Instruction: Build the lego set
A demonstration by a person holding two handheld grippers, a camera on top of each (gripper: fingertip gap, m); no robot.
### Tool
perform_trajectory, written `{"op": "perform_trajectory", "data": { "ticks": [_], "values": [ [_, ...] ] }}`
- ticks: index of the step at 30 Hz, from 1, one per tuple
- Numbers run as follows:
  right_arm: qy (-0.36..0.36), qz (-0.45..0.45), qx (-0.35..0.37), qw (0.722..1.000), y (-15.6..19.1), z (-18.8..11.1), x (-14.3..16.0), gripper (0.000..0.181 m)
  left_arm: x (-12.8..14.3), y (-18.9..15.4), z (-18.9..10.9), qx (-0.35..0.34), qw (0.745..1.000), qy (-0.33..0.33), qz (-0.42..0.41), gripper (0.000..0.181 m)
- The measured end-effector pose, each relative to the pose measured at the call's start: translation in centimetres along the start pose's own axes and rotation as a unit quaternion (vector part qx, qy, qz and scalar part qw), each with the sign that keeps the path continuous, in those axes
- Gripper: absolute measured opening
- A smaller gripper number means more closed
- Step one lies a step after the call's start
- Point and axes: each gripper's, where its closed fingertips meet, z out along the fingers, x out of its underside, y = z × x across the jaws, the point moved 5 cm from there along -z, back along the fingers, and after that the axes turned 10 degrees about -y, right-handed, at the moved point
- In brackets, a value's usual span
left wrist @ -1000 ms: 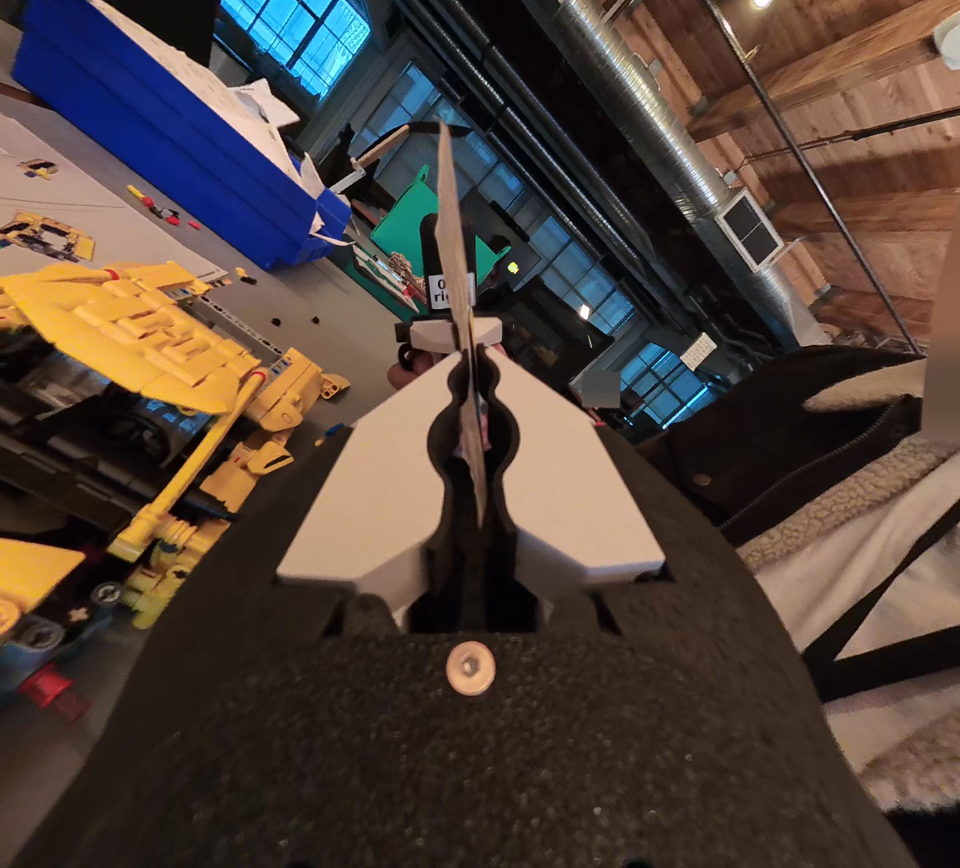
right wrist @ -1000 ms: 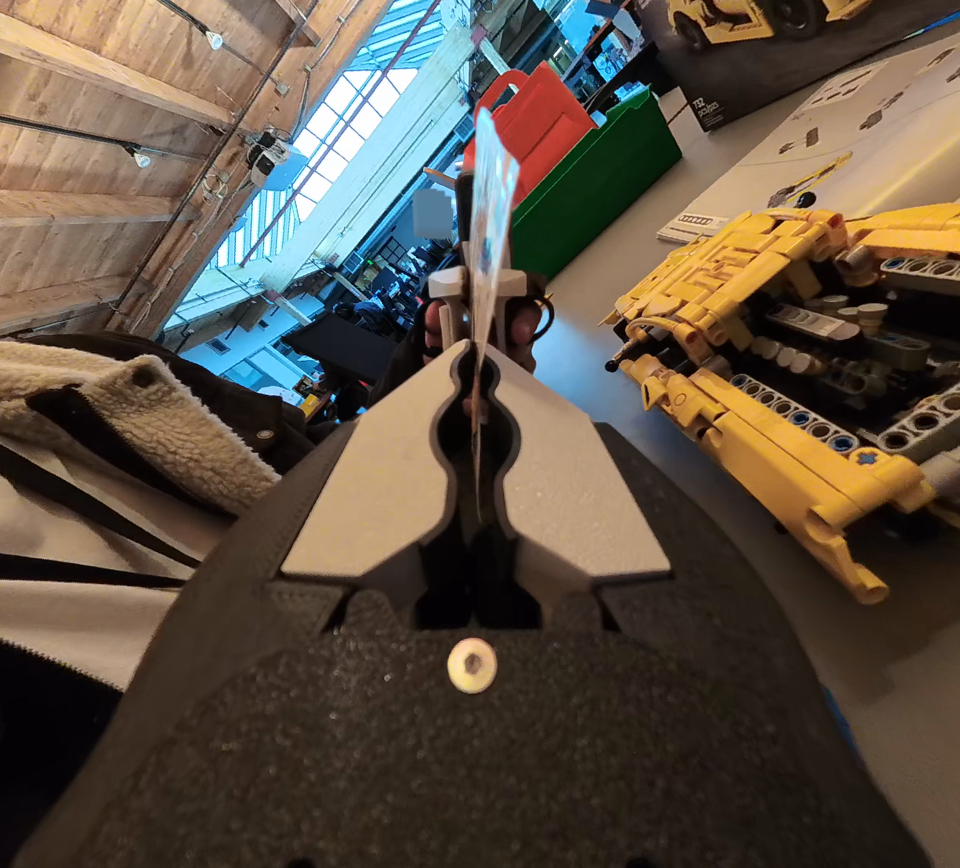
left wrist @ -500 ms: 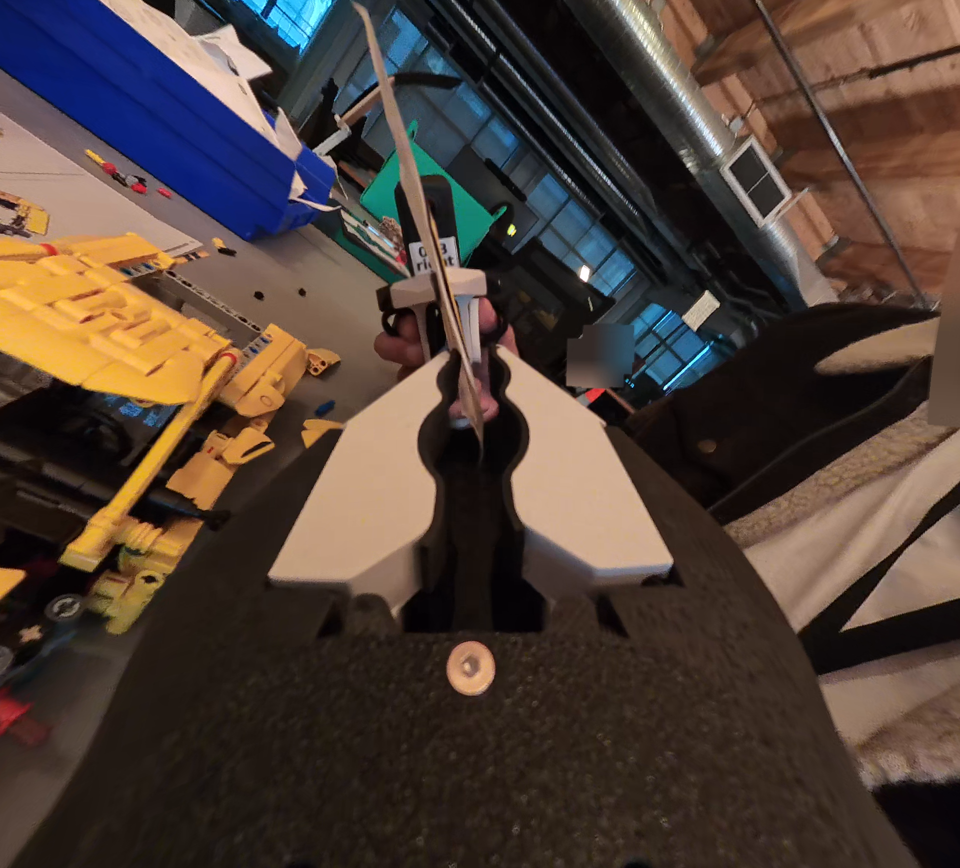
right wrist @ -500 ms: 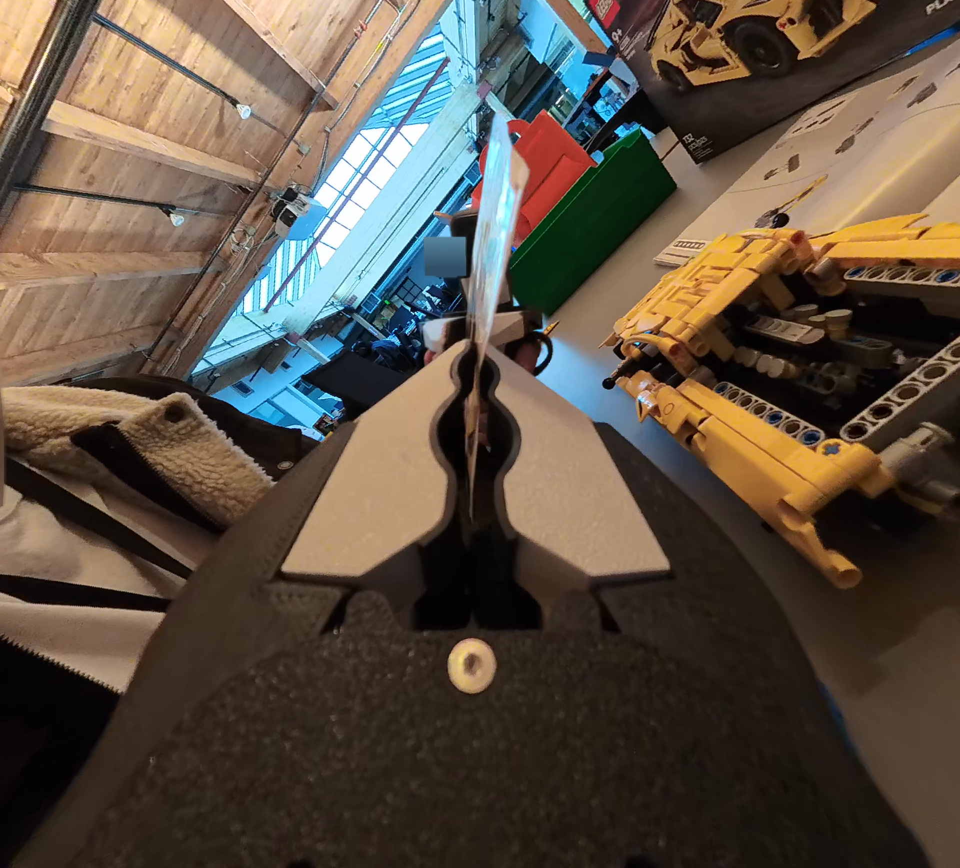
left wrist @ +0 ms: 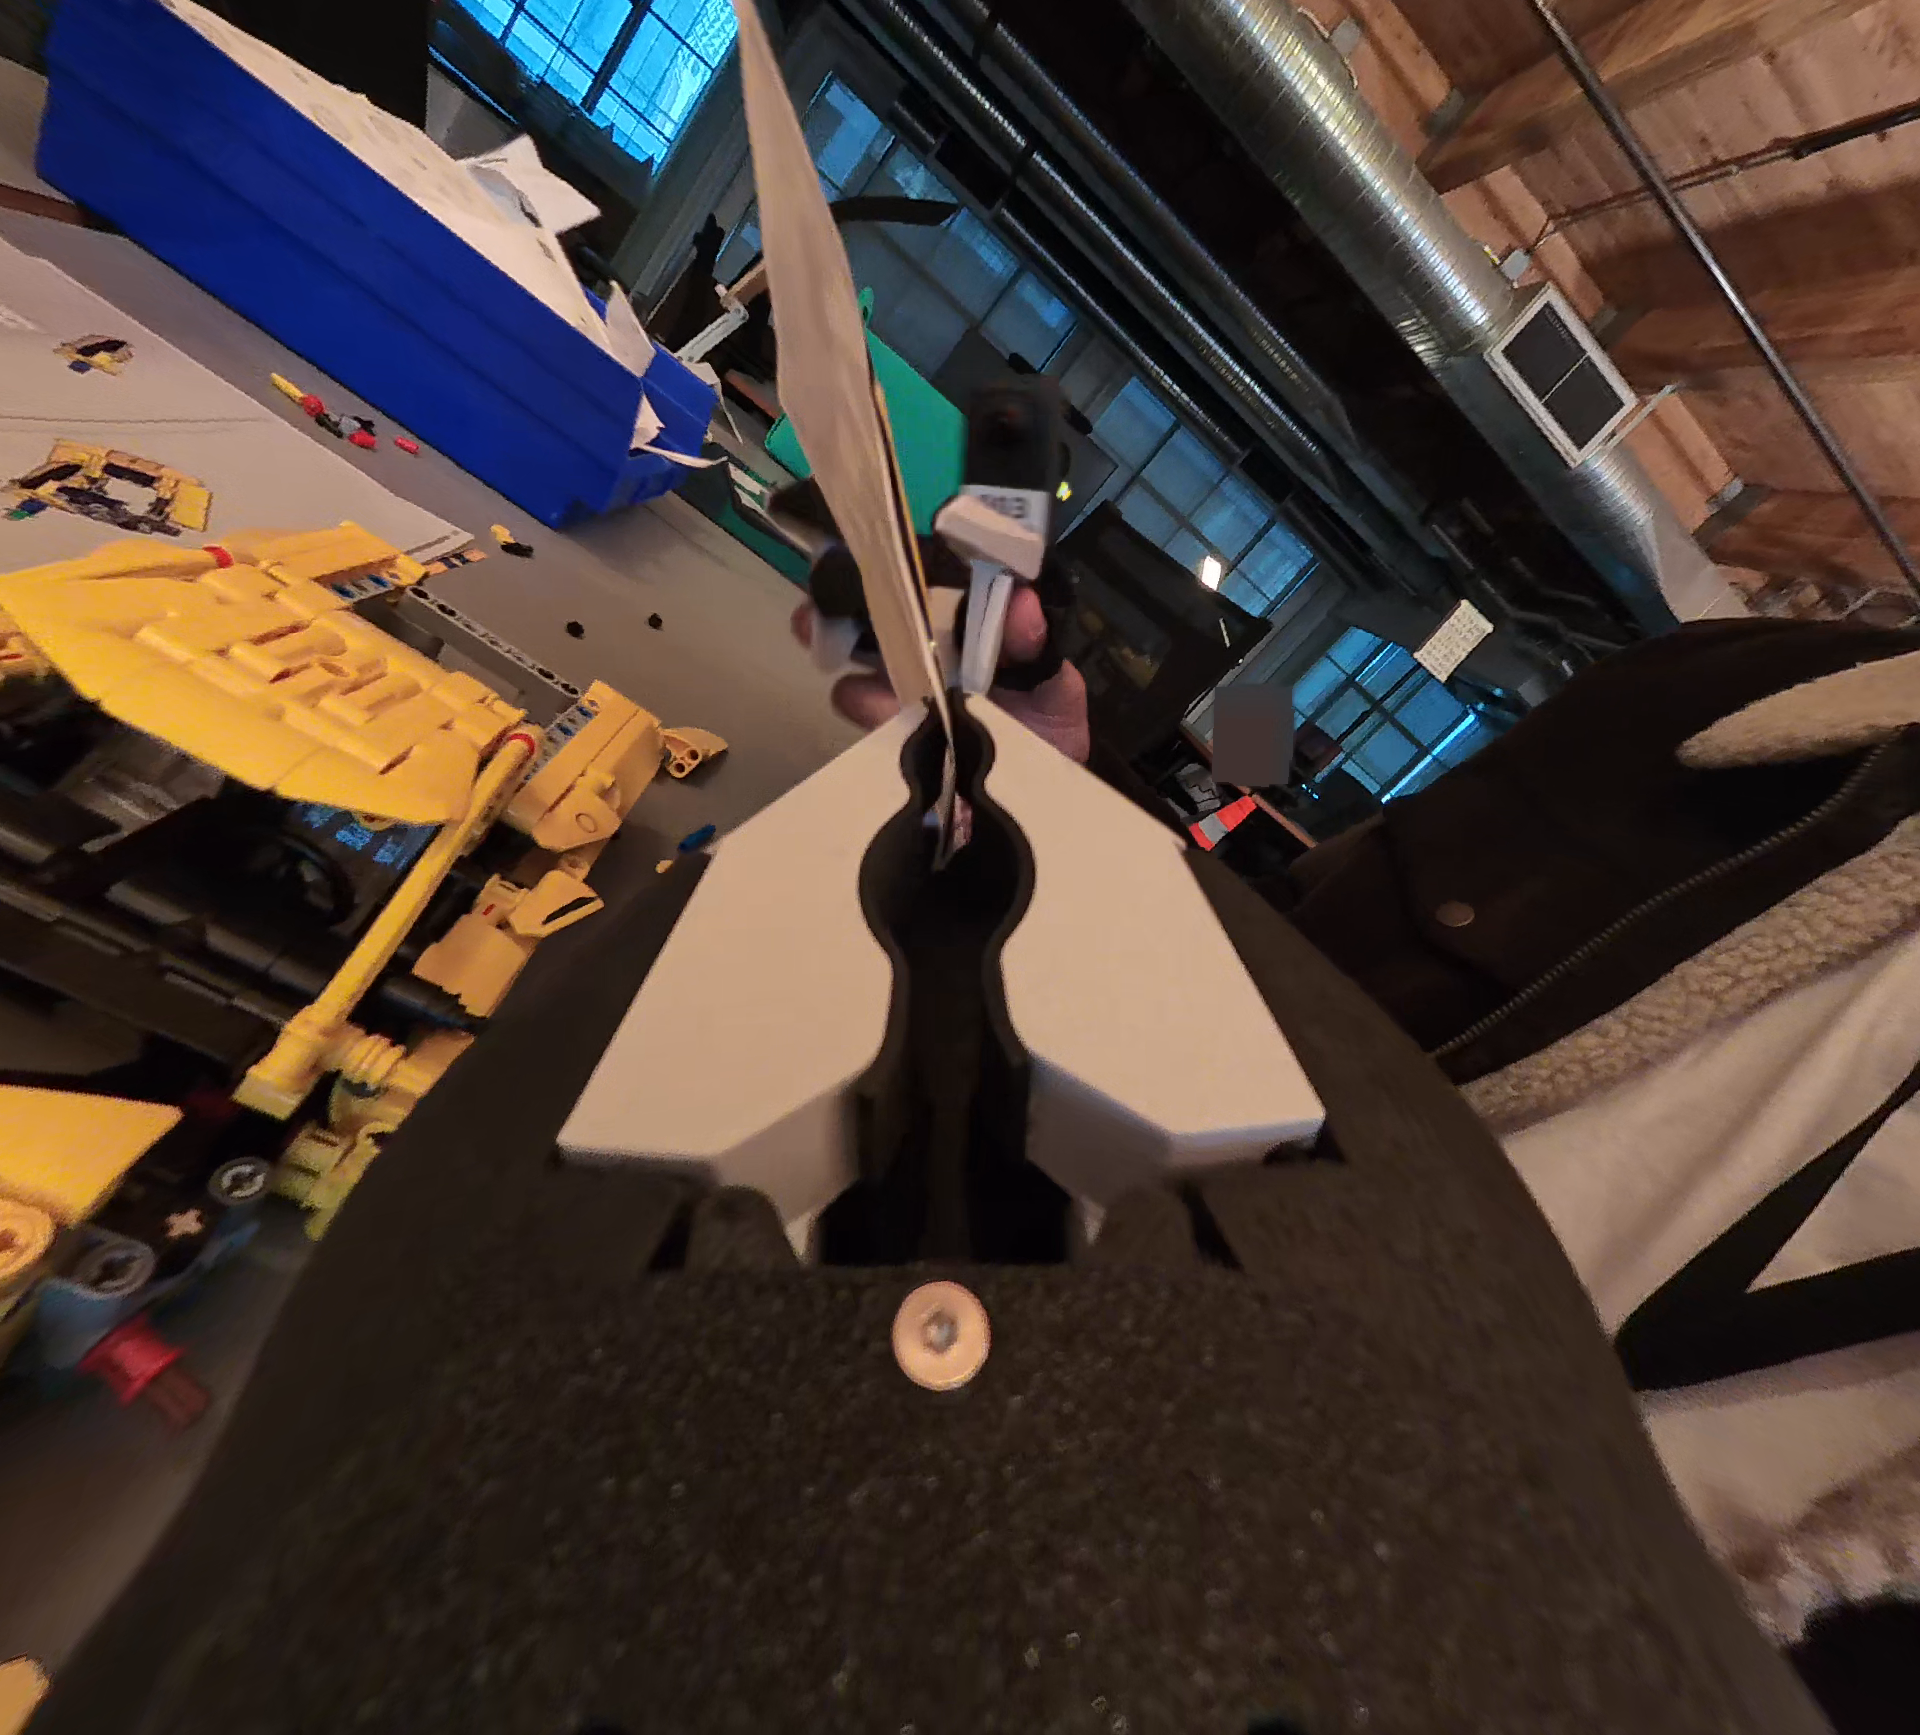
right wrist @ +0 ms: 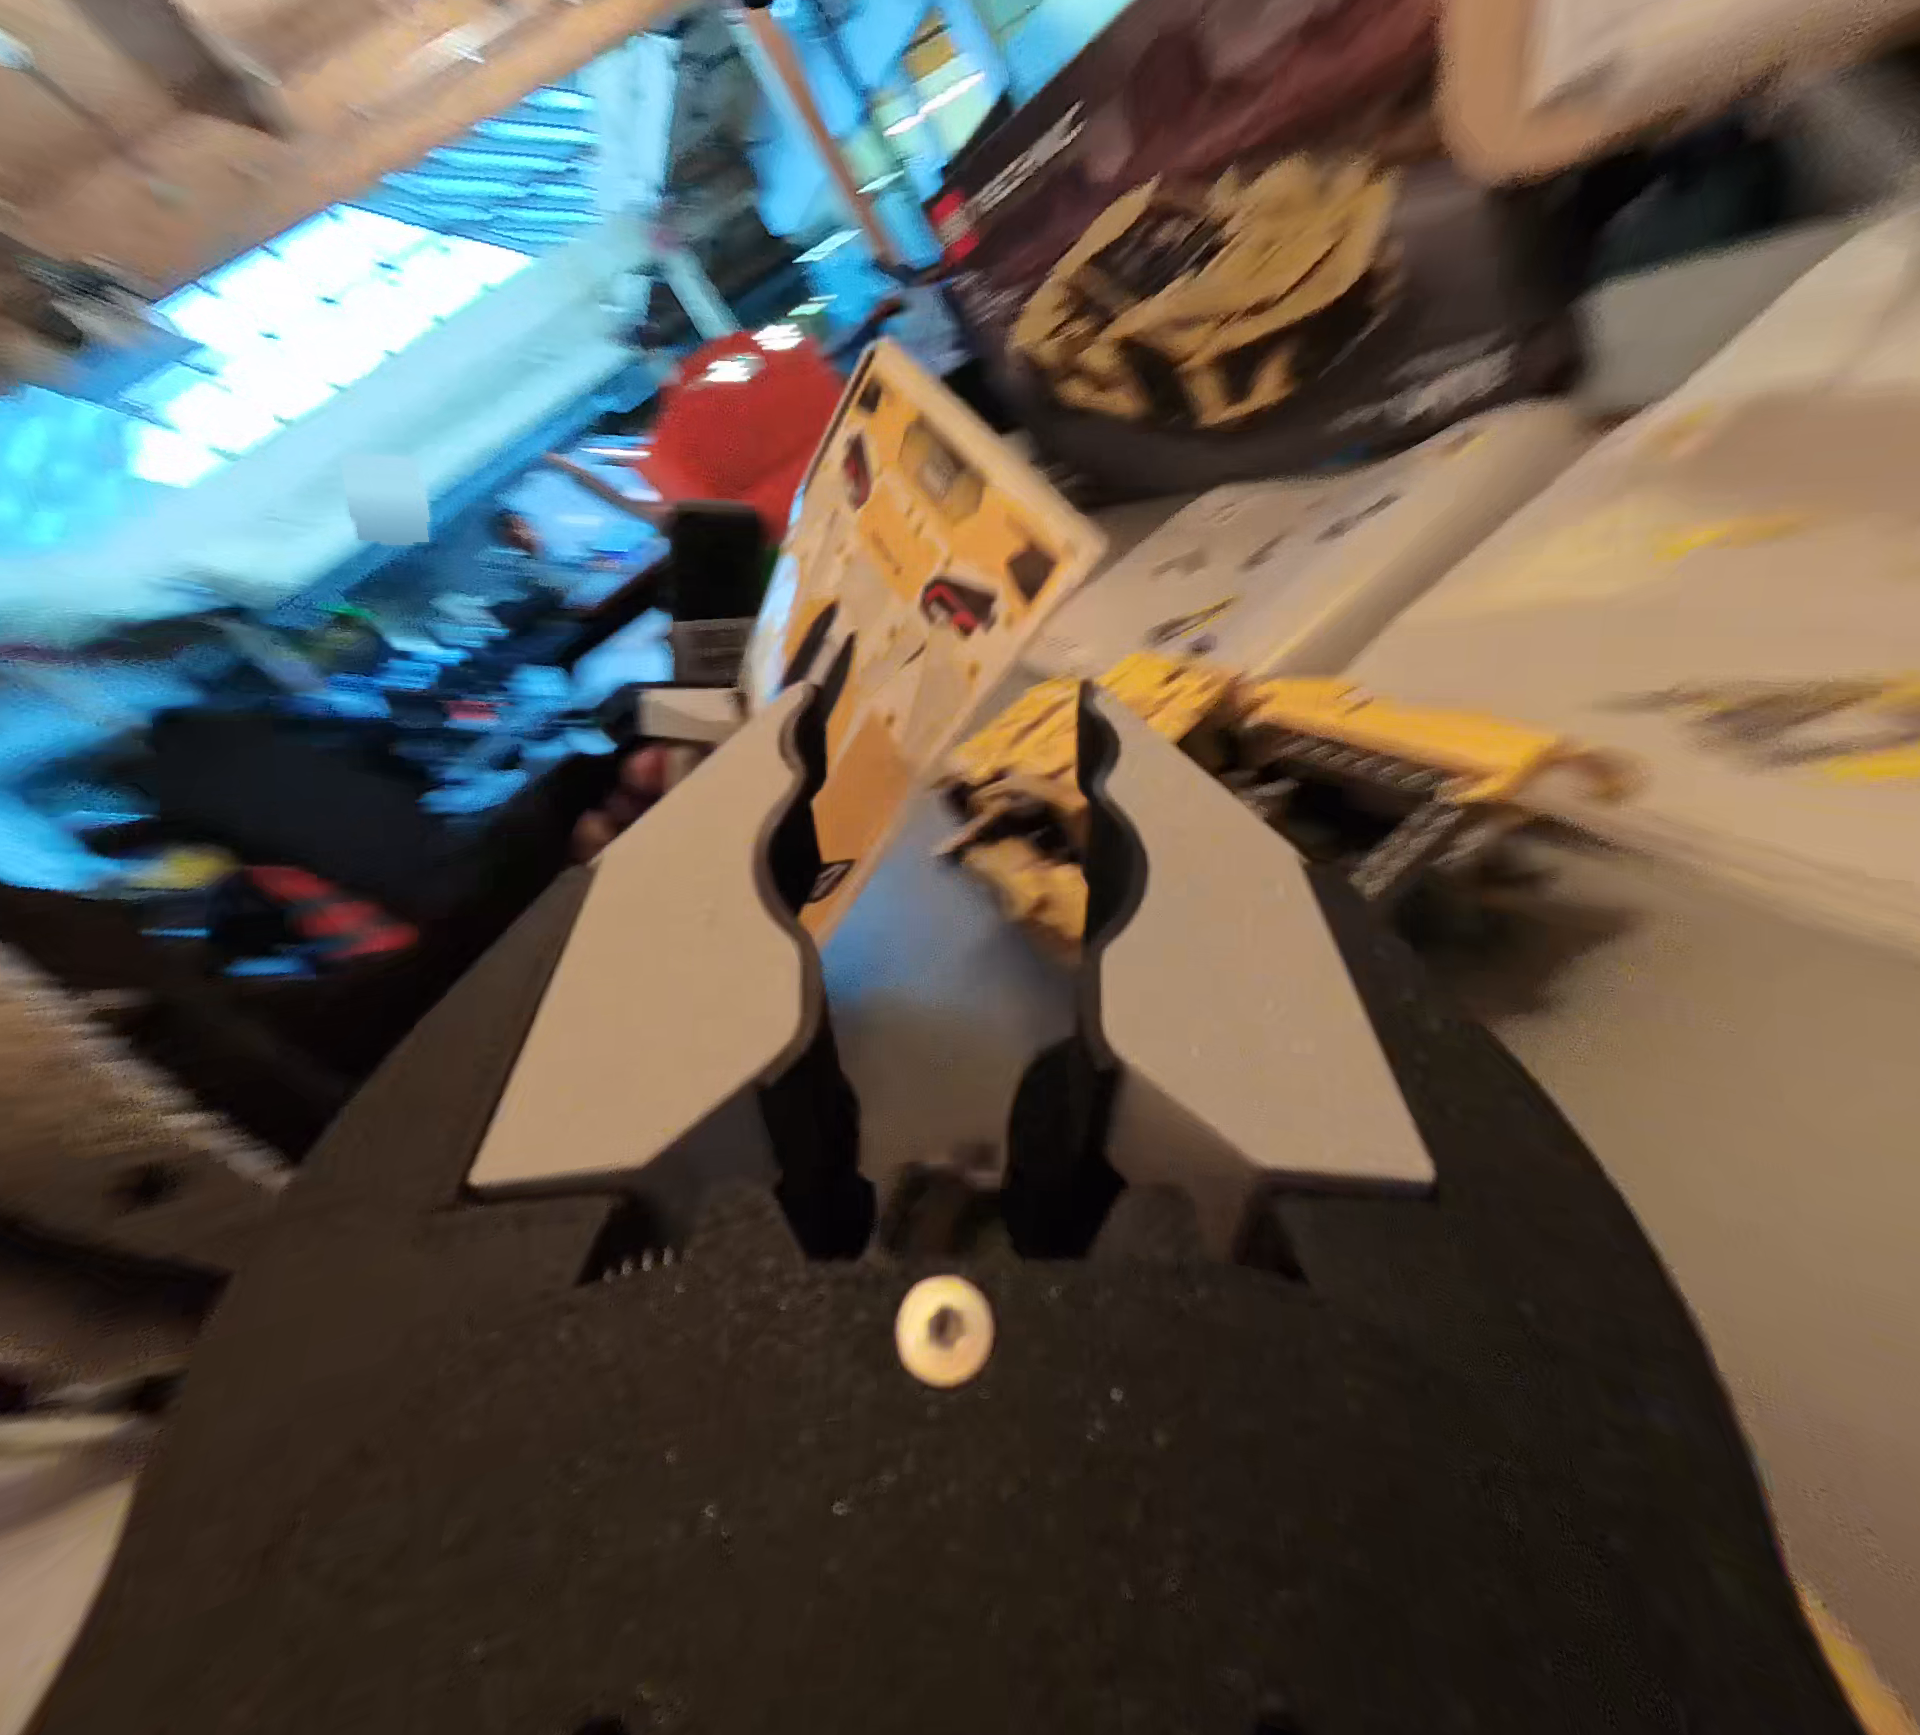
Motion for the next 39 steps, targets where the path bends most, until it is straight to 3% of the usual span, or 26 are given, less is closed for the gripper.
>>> {"op": "perform_trajectory", "data": {
  "ticks": [2, 3, 4, 6, 8, 11, 14, 20, 24, 33, 39],
  "values": [
    [0.014, -0.133, 0.051, 0.990, 1.3, -0.8, -1.7, 0.045, -0.1, 0.1, -0.1, -0.001, 1.000, -0.004, -0.004, 0.000],
    [0.048, -0.179, 0.056, 0.981, 2.7, -0.6, -1.9, 0.040, -0.1, 0.0, -0.1, 0.001, 1.000, -0.003, -0.005, 0.000],
    [0.075, -0.208, 0.041, 0.974, 4.6, 0.1, -1.9, 0.046, 0.0, 0.0, 0.0, 0.003, 1.000, 0.001, -0.004, 0.000],
    [0.122, -0.238, 0.006, 0.963, 8.3, 2.0, -0.7, 0.066, 0.3, -0.4, 0.2, 0.015, 1.000, 0.011, 0.003, 0.000],
    [0.182, -0.295, 0.002, 0.938, 9.7, 3.3, 1.7, 0.076, 0.5, -1.1, 0.5, 0.035, 0.999, 0.019, 0.013, 0.000],
    [0.210, -0.351, 0.006, 0.913, 9.6, 3.9, 4.1, 0.067, 0.6, -2.5, 0.6, 0.072, 0.997, 0.021, 0.033, 0.000],
    [0.186, -0.302, -0.030, 0.934, 10.1, 4.1, 4.6, 0.051, 0.7, -3.8, 0.7, 0.111, 0.992, 0.025, 0.048, 0.000],
    [0.161, -0.130, -0.147, 0.967, 11.5, 3.9, 4.7, 0.048, 1.0, -5.5, 0.6, 0.164, 0.984, 0.027, 0.070, 0.000],
    [0.159, -0.052, -0.205, 0.964, 12.0, 3.6, 5.1, 0.044, 1.0, -6.1, 0.6, 0.181, 0.980, 0.025, 0.082, 0.000],
    [0.126, 0.072, -0.264, 0.954, 12.0, 3.3, 4.7, 0.032, 1.0, -7.1, 0.4, 0.211, 0.972, 0.014, 0.099, 0.000],
    [0.123, 0.106, -0.259, 0.952, 11.1, 3.2, 4.6, 0.019, 1.4, -7.0, 0.5, 0.206, 0.972, 0.025, 0.113, 0.000]
  ]
}}
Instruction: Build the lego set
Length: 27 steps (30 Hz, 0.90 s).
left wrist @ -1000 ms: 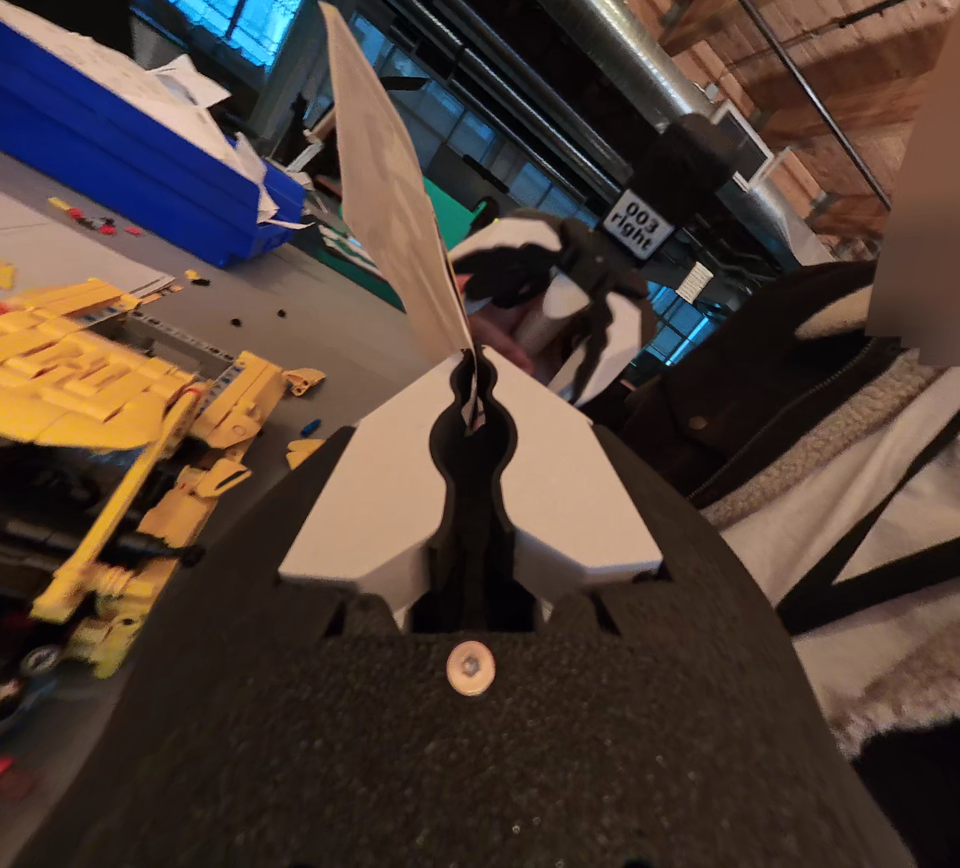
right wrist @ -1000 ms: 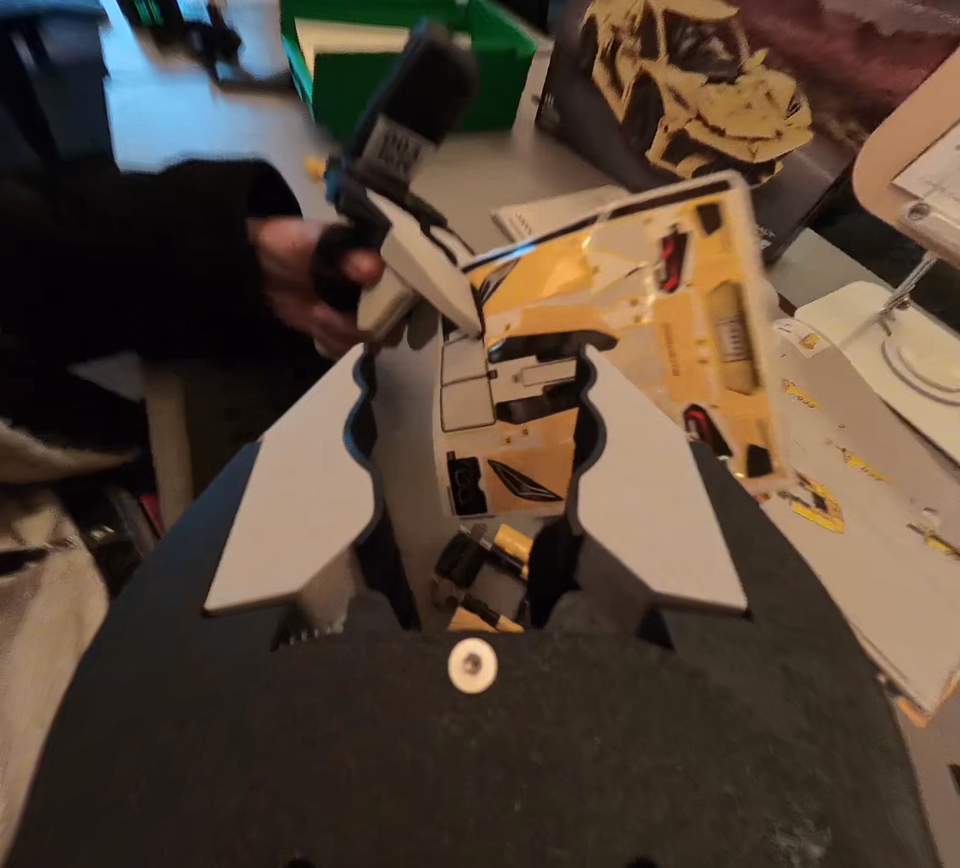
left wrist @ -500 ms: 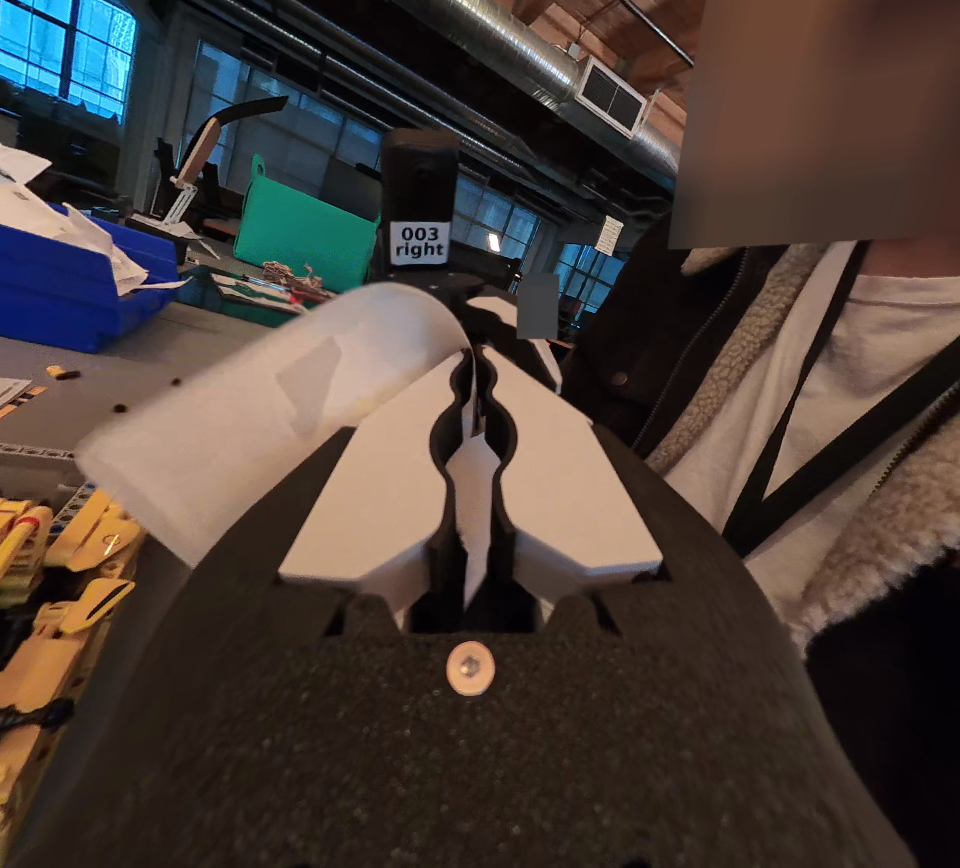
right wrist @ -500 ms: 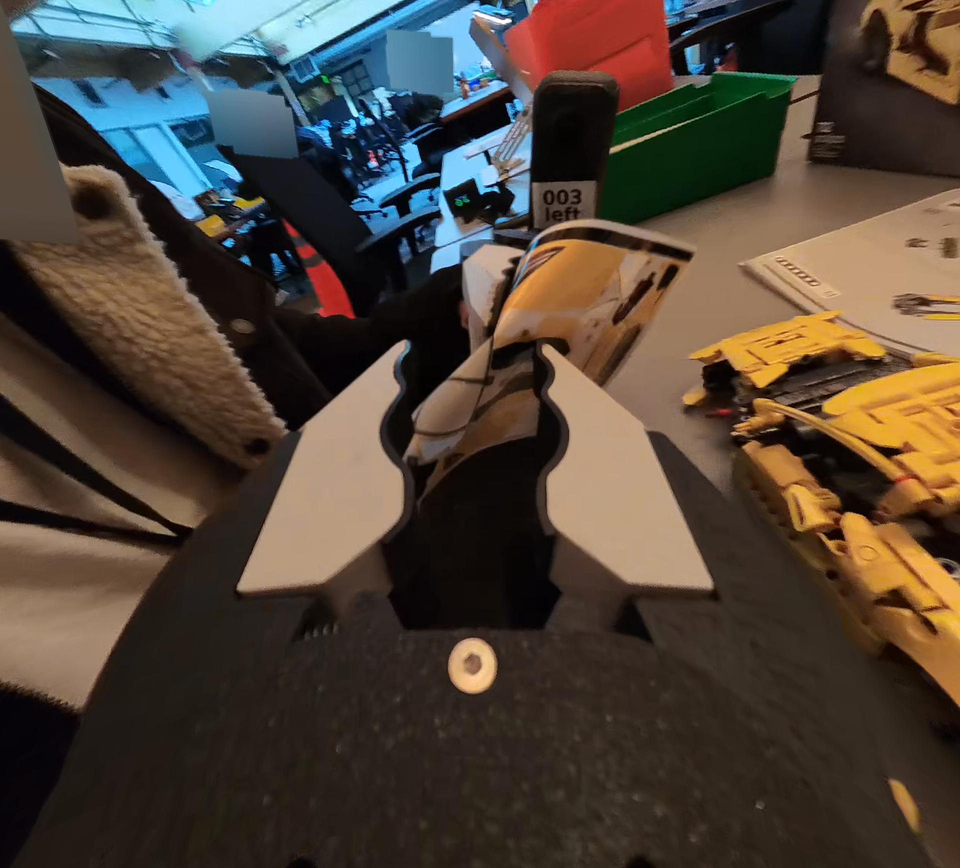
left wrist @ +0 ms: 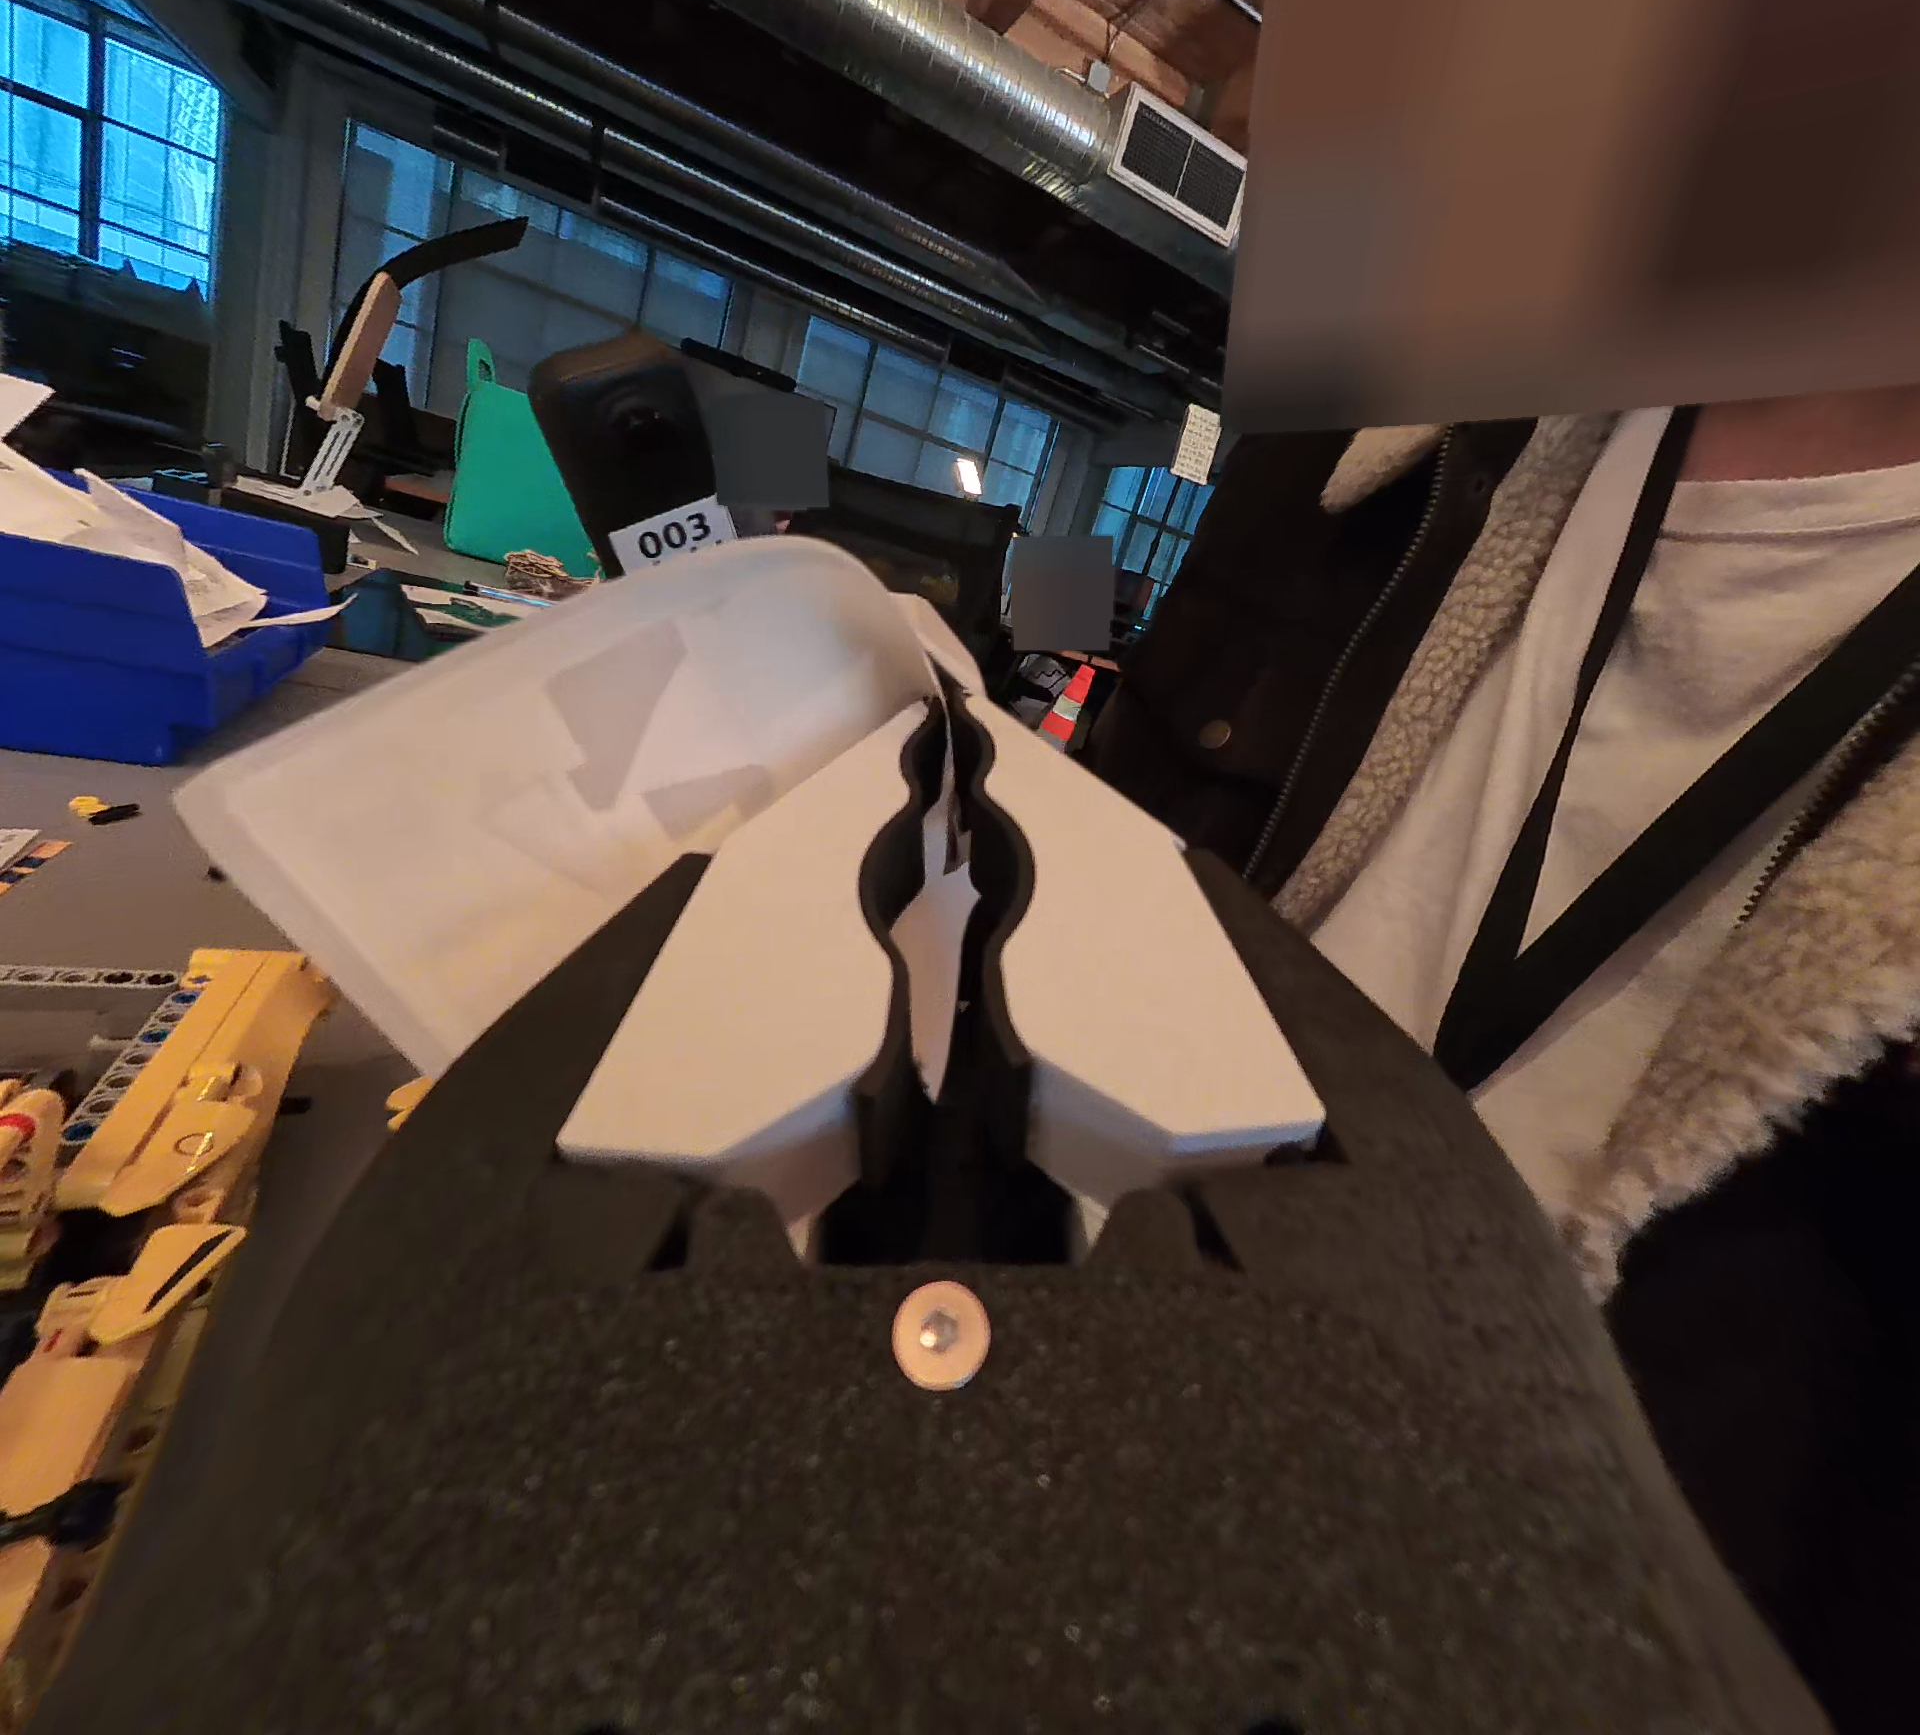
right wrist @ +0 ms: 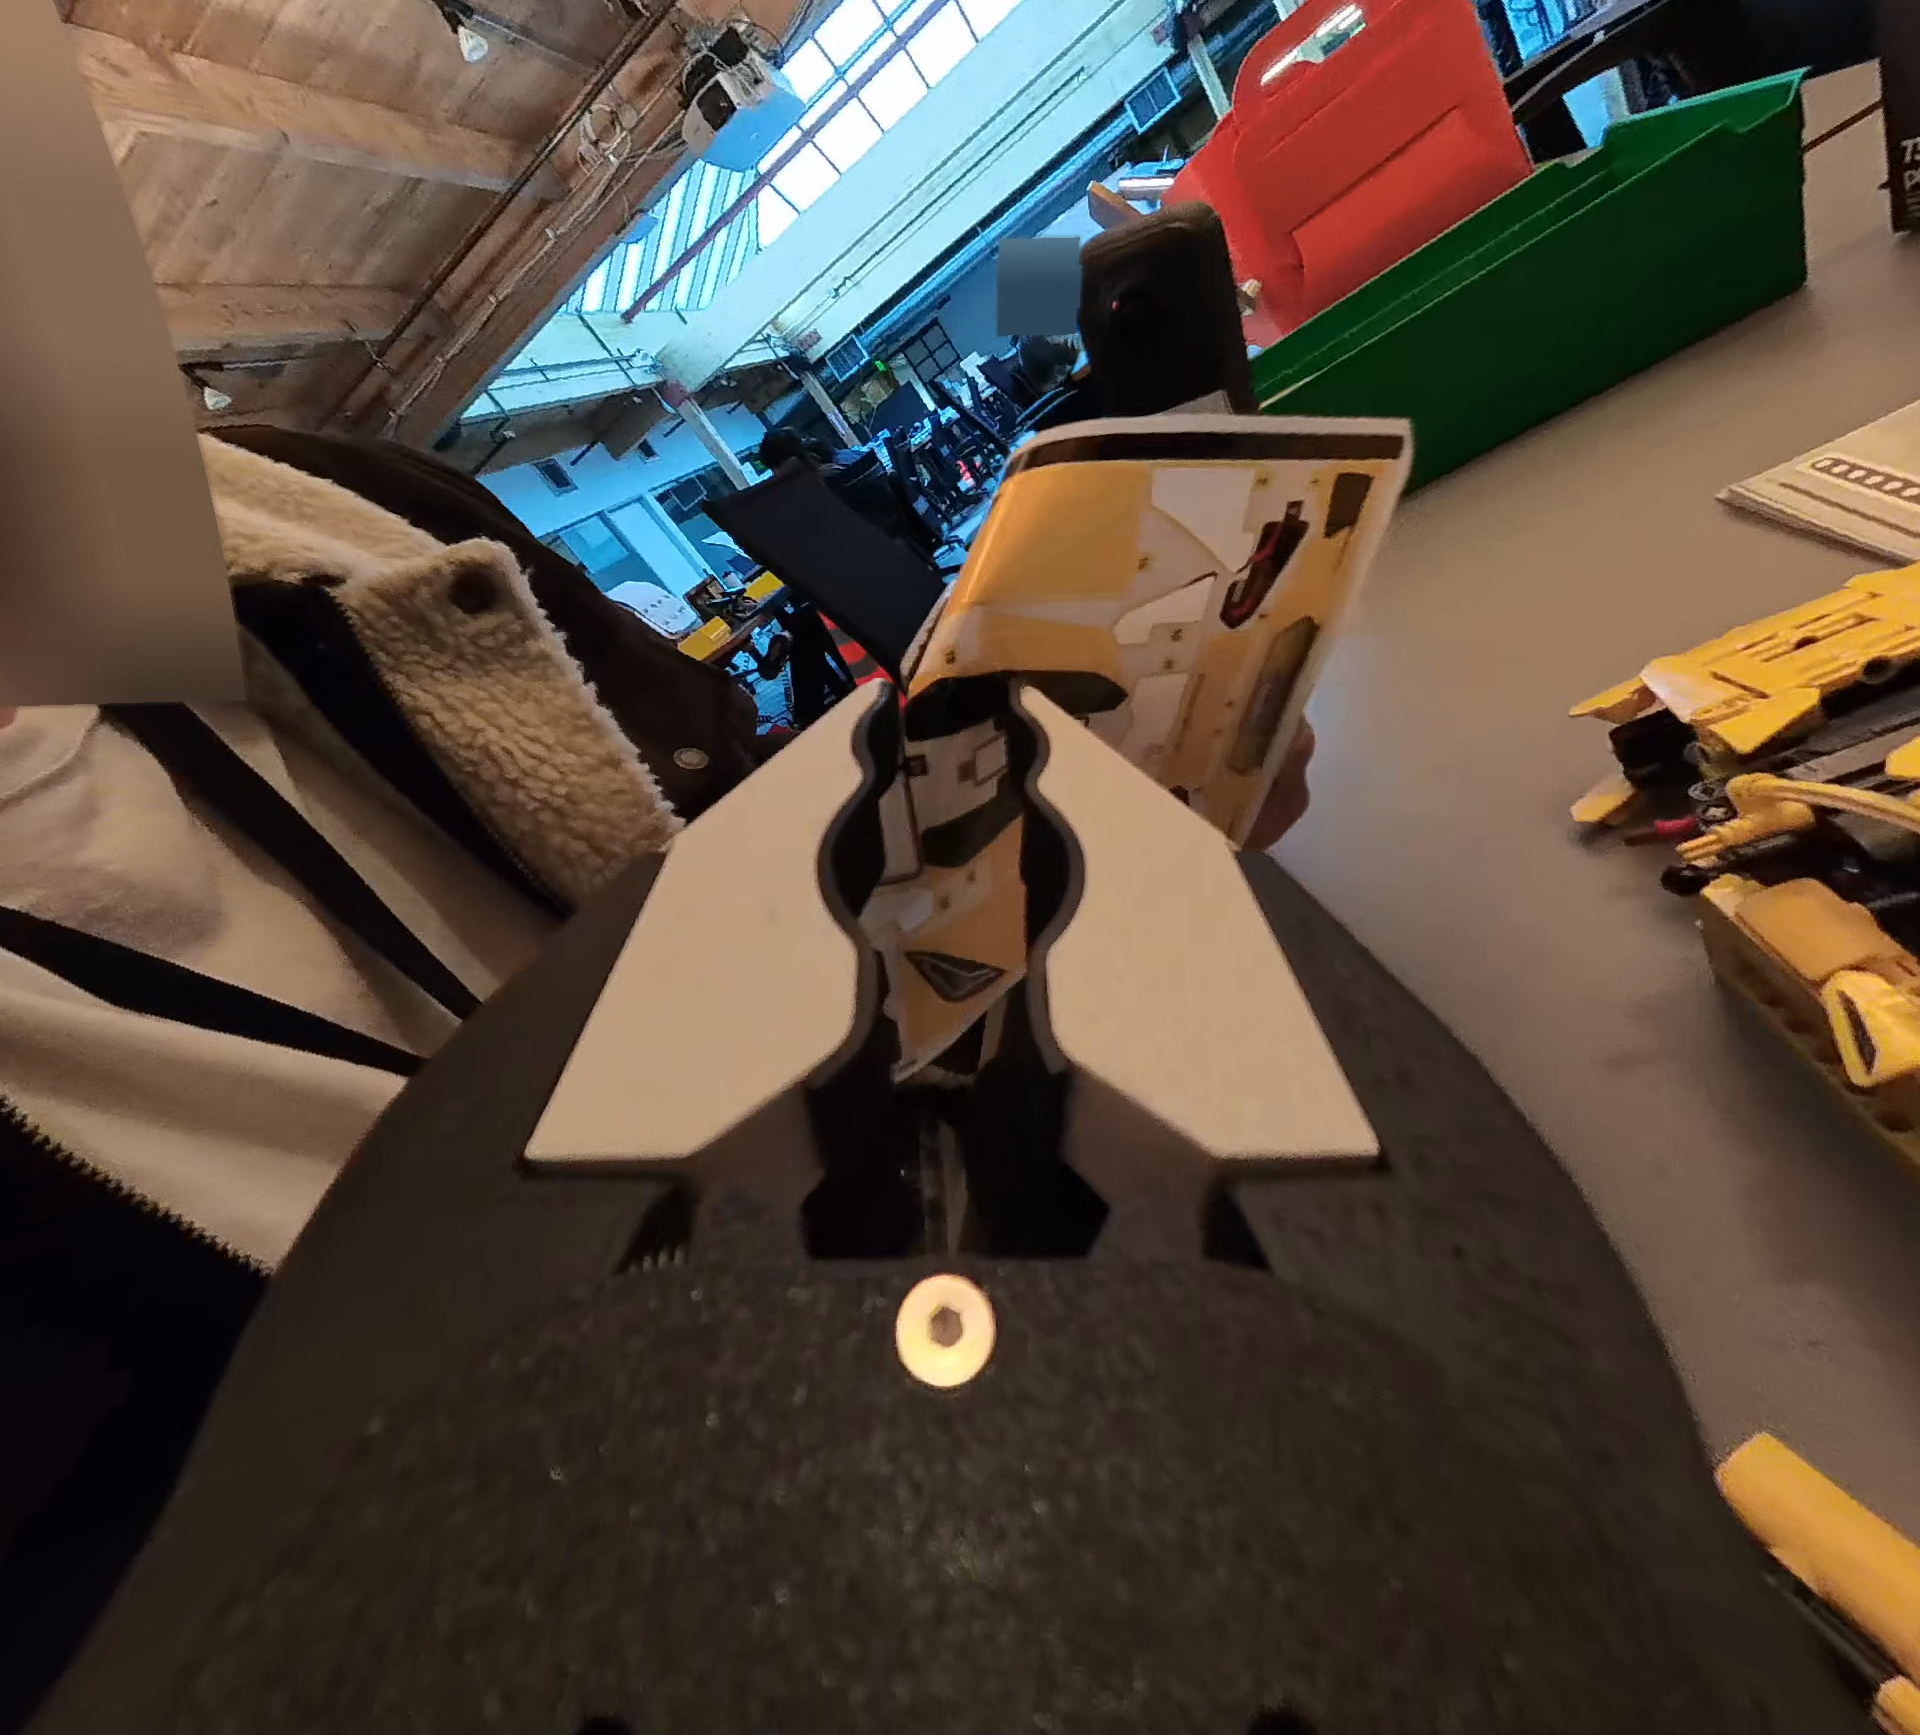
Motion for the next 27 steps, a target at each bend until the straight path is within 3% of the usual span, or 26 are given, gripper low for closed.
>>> {"op": "perform_trajectory", "data": {
  "ticks": [13, 19, 27],
  "values": [
    [-0.001, 0.005, 0.010, 1.000, -0.6, -0.8, -0.1, 0.015, 0.4, 0.4, 0.0, -0.018, 1.000, 0.016, 0.008, 0.000],
    [-0.003, -0.005, 0.019, 1.000, -0.9, -1.1, -0.2, 0.022, 0.3, 0.5, -0.1, -0.021, 1.000, 0.015, 0.004, 0.000],
    [0.066, -0.079, 0.060, 0.993, 0.4, -0.6, 0.2, 0.028, 0.7, 0.9, 0.0, -0.037, 0.999, 0.031, 0.015, 0.000]
  ]
}}
